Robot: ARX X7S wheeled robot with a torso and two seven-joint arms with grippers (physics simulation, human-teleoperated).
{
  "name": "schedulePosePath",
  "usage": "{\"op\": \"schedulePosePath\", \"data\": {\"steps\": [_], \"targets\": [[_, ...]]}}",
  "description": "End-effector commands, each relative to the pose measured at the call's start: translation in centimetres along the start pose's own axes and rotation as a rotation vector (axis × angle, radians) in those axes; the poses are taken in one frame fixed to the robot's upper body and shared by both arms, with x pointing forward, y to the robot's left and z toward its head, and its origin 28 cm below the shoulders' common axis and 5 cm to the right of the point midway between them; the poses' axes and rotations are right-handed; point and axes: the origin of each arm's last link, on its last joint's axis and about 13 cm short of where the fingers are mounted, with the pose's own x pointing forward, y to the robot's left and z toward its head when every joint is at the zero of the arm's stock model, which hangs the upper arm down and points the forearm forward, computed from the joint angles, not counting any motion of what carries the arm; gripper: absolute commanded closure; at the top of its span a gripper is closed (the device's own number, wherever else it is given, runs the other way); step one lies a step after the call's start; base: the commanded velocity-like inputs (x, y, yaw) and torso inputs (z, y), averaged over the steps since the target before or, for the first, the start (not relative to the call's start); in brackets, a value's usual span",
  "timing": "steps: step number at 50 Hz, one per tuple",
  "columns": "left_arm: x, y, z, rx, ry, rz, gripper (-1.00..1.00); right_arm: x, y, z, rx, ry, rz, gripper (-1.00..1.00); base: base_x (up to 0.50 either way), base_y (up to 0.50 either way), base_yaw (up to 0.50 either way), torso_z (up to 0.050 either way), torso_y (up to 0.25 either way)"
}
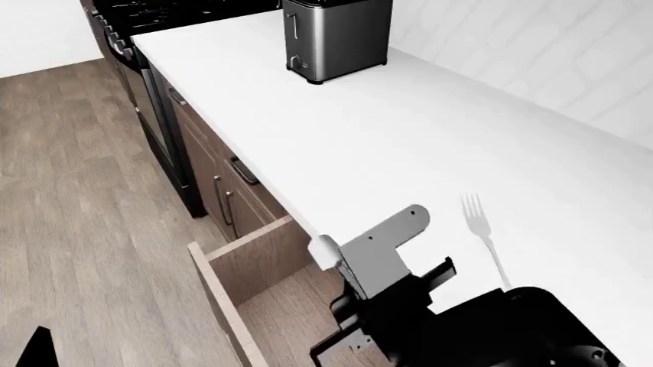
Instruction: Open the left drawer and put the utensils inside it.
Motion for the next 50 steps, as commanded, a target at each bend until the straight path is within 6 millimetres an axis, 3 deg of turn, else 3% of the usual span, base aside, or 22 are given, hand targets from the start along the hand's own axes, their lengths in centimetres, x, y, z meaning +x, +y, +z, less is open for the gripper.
{"op": "schedulePosePath", "data": {"steps": [1, 24, 25, 46, 50], "targets": [[0.0, 0.1, 0.0, -0.005, 0.001, 0.001, -1.0, 0.2, 1.7, -1.0, -0.065, 0.015, 0.039, 1.0, 0.0, 0.0, 0.0, 0.0, 0.0], [0.0, 0.0, 0.0, -0.005, -0.002, 0.003, -1.0, 1.9, 2.0, -2.2, -0.084, 0.076, 0.067, 1.0, 0.0, 0.0, 0.0, 0.0, 0.0], [0.0, 0.0, 0.0, -0.006, -0.001, 0.002, -1.0, 1.8, 1.9, -2.2, -0.09, 0.069, 0.061, -1.0, 0.0, 0.0, 0.0, 0.0, 0.0], [0.0, 0.0, 0.0, -0.004, -0.001, 0.0, -1.0, 0.4, 1.0, -0.6, -0.047, -0.05, 0.014, -1.0, 0.0, 0.0, 0.0, 0.0, 0.0], [0.0, 0.1, -0.1, -0.007, -0.001, 0.001, -1.0, 0.2, -0.4, 0.6, 0.009, -0.09, -0.047, -1.0, 0.0, 0.0, 0.0, 0.0, 0.0]]}}
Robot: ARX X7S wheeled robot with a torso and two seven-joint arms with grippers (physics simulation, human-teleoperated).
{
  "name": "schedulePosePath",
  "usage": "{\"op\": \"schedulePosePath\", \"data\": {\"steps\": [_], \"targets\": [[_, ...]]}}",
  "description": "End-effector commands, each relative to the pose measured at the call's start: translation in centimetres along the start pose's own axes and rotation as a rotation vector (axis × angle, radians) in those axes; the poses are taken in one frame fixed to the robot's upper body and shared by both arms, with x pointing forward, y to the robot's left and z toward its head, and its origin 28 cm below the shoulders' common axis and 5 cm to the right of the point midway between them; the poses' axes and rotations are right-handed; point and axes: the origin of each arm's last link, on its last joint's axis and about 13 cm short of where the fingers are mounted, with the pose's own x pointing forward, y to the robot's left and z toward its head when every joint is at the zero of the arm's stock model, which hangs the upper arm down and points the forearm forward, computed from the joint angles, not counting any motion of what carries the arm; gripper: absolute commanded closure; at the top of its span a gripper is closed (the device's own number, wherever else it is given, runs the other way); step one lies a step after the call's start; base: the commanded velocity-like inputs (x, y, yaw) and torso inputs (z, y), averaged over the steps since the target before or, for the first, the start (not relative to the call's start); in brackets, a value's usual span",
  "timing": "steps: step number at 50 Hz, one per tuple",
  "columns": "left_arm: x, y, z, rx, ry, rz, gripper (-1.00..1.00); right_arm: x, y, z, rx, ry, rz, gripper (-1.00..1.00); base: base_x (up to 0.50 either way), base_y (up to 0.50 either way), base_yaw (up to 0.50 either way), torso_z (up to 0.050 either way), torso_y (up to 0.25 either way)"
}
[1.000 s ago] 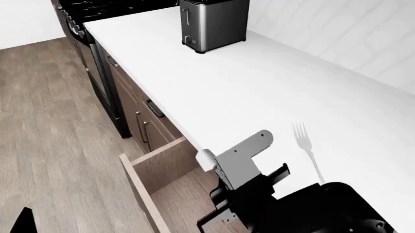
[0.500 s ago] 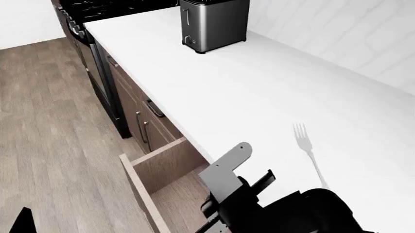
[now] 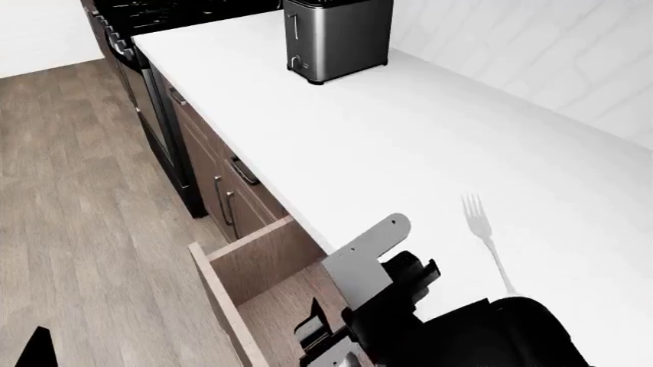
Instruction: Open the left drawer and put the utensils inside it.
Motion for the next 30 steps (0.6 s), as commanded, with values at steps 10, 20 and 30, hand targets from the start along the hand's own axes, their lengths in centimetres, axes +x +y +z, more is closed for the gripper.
{"op": "schedulePosePath", "data": {"steps": [10, 20, 30], "targets": [[0.1, -0.1, 0.1, 0.003, 0.004, -0.003, -1.0, -0.9, -6.0, 3.4, 0.217, -0.093, -0.234, -1.0, 0.0, 0.0, 0.0, 0.0, 0.0], [0.1, -0.1, 0.2, 0.005, 0.006, -0.002, -1.0, -1.4, -6.1, 2.9, 0.218, -0.029, -0.302, -1.0, 0.0, 0.0, 0.0, 0.0, 0.0], [0.0, 0.0, 0.1, 0.006, 0.008, 0.001, -1.0, -1.8, -7.1, 2.2, 0.272, 0.088, -0.373, -1.0, 0.0, 0.0, 0.0, 0.0, 0.0]]}}
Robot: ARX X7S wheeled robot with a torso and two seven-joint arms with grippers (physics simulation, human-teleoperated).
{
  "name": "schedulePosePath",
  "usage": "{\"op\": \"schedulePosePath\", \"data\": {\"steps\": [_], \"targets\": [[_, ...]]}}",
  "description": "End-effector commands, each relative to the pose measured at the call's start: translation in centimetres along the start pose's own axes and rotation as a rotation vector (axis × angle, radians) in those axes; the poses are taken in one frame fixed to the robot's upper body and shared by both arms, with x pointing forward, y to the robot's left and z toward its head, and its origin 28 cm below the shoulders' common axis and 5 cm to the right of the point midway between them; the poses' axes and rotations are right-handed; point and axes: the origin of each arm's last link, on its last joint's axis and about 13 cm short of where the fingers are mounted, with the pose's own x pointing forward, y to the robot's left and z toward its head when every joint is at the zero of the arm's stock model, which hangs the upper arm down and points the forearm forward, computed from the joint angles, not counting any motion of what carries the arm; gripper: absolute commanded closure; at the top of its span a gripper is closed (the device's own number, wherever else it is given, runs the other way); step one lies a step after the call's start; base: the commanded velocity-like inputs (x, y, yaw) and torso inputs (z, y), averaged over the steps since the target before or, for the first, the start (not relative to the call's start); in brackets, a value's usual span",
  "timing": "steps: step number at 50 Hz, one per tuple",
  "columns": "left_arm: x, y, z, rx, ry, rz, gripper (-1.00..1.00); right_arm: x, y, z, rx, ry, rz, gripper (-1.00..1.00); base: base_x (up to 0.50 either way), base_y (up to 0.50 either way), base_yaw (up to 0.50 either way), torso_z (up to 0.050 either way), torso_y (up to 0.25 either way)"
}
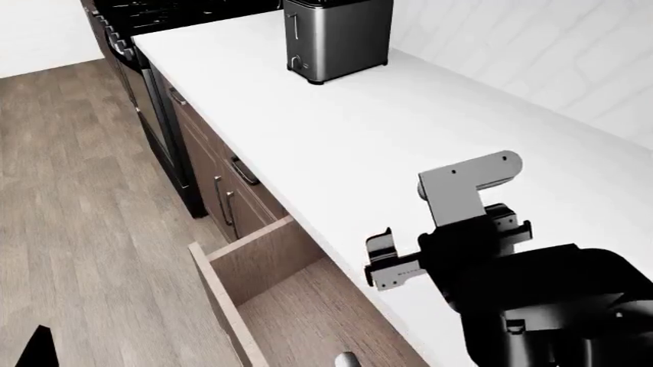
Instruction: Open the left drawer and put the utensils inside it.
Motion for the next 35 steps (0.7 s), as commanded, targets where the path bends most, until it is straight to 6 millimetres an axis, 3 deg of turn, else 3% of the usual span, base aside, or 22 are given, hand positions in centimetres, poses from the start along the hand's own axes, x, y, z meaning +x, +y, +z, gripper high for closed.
{"op": "schedulePosePath", "data": {"steps": [1, 20, 35], "targets": [[0.0, 0.1, 0.0, 0.001, 0.002, 0.003, -1.0, -0.1, -1.5, -0.2, 0.031, 0.089, -0.099, -1.0, 0.0, 0.0, 0.0, 0.0, 0.0], [0.1, 0.4, -0.1, -0.005, 0.009, 0.007, -1.0, -2.3, -4.4, 0.1, 0.088, 0.133, -0.112, -1.0, 0.0, 0.0, 0.0, 0.0, 0.0], [0.1, 0.4, -0.1, -0.005, 0.016, 0.0, -1.0, -4.3, -4.8, -1.2, 0.097, 0.163, -0.159, -1.0, 0.0, 0.0, 0.0, 0.0, 0.0]]}}
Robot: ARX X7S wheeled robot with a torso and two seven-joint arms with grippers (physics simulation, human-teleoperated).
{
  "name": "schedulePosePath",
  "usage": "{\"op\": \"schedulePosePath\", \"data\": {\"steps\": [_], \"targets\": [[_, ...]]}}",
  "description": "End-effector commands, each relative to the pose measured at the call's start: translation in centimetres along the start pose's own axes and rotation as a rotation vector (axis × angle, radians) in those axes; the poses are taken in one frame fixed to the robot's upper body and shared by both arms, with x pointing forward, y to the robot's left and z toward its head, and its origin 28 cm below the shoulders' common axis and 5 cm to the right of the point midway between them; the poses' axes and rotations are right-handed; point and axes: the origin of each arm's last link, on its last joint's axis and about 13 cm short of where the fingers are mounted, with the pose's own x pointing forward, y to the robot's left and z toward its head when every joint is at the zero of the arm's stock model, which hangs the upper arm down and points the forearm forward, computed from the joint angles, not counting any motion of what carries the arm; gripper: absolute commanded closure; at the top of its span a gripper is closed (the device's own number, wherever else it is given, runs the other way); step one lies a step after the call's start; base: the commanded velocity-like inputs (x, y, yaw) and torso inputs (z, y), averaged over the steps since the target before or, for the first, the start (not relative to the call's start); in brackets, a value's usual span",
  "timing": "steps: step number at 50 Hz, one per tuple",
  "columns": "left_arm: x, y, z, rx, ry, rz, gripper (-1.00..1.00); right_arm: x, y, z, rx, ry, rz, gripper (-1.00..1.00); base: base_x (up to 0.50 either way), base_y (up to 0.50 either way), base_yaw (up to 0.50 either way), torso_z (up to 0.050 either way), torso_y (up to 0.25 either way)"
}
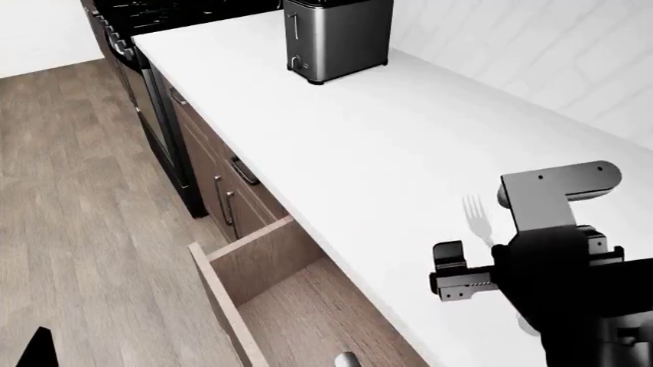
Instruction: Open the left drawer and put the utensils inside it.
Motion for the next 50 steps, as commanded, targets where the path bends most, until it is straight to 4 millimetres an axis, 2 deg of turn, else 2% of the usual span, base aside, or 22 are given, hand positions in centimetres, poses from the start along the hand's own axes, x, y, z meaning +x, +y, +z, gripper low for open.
{"op": "schedulePosePath", "data": {"steps": [1, 11, 20, 50], "targets": [[0.0, 0.0, 0.0, 0.001, 0.005, -0.004, -1.0, -1.1, -0.8, -0.8, 0.013, 0.03, -0.028, -1.0, 0.0, 0.0, 0.0, 0.0, 0.0], [0.0, 0.3, -0.1, -0.006, 0.009, -0.006, -1.0, -1.8, -1.8, -2.2, 0.052, 0.066, -0.047, -1.0, 0.0, 0.0, 0.0, 0.0, 0.0], [0.0, 0.3, -0.1, -0.005, 0.01, -0.005, -1.0, -1.0, -2.7, -3.4, 0.083, 0.093, -0.058, -1.0, 0.0, 0.0, 0.0, 0.0, 0.0], [0.1, 0.3, -0.2, -0.007, 0.011, -0.012, -1.0, 2.3, -3.8, -6.6, 0.149, 0.178, -0.014, -1.0, 0.0, 0.0, 0.0, 0.0, 0.0]]}}
